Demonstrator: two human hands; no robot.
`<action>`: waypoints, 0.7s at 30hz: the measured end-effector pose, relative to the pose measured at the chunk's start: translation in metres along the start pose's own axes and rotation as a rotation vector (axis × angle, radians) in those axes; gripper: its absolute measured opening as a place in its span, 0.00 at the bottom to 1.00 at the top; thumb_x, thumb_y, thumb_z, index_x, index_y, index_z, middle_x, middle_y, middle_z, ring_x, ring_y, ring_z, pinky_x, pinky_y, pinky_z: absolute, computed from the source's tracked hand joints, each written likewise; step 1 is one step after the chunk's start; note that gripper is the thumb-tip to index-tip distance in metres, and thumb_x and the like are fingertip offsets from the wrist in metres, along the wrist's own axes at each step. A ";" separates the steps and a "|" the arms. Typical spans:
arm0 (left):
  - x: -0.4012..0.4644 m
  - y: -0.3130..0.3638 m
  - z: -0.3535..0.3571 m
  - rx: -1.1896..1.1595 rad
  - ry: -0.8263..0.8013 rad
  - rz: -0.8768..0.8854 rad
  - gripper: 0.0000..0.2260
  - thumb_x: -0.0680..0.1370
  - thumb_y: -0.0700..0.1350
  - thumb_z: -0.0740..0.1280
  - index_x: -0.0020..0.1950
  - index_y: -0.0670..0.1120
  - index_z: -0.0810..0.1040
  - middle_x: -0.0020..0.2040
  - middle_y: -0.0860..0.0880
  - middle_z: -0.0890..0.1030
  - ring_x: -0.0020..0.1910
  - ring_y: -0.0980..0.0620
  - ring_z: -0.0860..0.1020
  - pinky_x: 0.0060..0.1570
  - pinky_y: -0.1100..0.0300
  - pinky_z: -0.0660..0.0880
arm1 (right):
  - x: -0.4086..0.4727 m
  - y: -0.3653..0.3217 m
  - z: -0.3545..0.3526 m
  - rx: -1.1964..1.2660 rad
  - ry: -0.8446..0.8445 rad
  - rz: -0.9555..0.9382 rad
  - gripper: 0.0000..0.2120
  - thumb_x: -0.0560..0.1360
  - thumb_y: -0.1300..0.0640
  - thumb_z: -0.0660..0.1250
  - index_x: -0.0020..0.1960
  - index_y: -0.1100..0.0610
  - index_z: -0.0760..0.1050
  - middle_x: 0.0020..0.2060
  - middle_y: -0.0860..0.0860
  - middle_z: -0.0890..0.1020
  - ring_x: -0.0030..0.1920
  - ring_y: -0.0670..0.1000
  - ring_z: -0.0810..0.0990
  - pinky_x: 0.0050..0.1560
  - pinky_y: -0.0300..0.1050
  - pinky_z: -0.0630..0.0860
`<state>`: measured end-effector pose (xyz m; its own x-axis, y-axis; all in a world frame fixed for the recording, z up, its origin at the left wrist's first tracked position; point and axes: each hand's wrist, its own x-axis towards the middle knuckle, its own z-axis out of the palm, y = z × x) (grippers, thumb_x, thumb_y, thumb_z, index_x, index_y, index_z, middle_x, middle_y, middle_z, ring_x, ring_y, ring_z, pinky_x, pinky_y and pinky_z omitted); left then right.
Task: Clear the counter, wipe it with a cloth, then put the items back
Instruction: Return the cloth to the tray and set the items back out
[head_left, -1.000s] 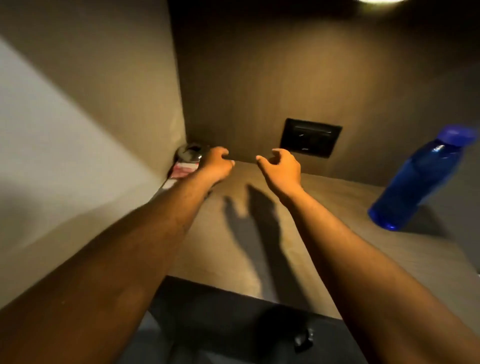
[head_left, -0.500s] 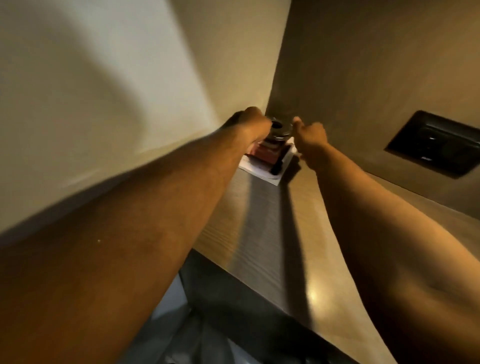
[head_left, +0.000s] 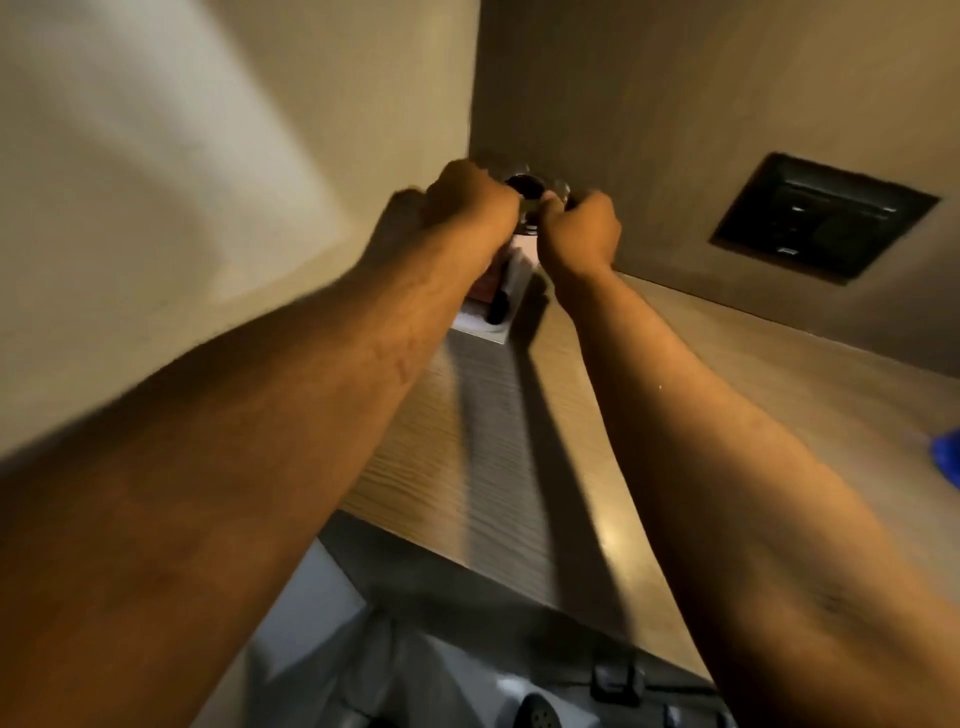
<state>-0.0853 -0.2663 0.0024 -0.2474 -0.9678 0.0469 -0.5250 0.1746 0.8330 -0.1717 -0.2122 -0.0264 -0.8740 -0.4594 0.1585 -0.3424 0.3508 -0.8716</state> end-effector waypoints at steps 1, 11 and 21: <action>-0.010 0.000 0.007 -0.055 -0.041 -0.022 0.16 0.75 0.48 0.66 0.61 0.45 0.79 0.58 0.46 0.82 0.56 0.44 0.80 0.40 0.59 0.75 | -0.004 0.006 -0.014 0.036 0.015 0.024 0.16 0.76 0.50 0.64 0.55 0.61 0.77 0.53 0.58 0.83 0.54 0.59 0.80 0.56 0.53 0.77; -0.096 -0.037 0.081 -0.141 -0.331 -0.144 0.08 0.71 0.41 0.72 0.49 0.45 0.81 0.46 0.43 0.85 0.45 0.41 0.83 0.46 0.47 0.82 | -0.061 0.091 -0.086 -0.097 -0.042 0.287 0.11 0.76 0.55 0.67 0.55 0.60 0.79 0.51 0.58 0.84 0.53 0.57 0.81 0.56 0.52 0.78; -0.077 -0.042 0.065 -0.121 -0.352 -0.054 0.03 0.74 0.40 0.68 0.44 0.47 0.80 0.47 0.44 0.84 0.46 0.43 0.83 0.46 0.49 0.82 | -0.066 0.079 -0.075 -0.355 0.114 0.238 0.19 0.76 0.47 0.66 0.61 0.58 0.76 0.60 0.57 0.77 0.60 0.59 0.75 0.61 0.55 0.74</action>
<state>-0.0973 -0.1876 -0.0716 -0.4975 -0.8499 -0.1736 -0.4505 0.0821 0.8890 -0.1663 -0.0933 -0.0707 -0.9685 -0.2458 0.0401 -0.2067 0.7035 -0.6800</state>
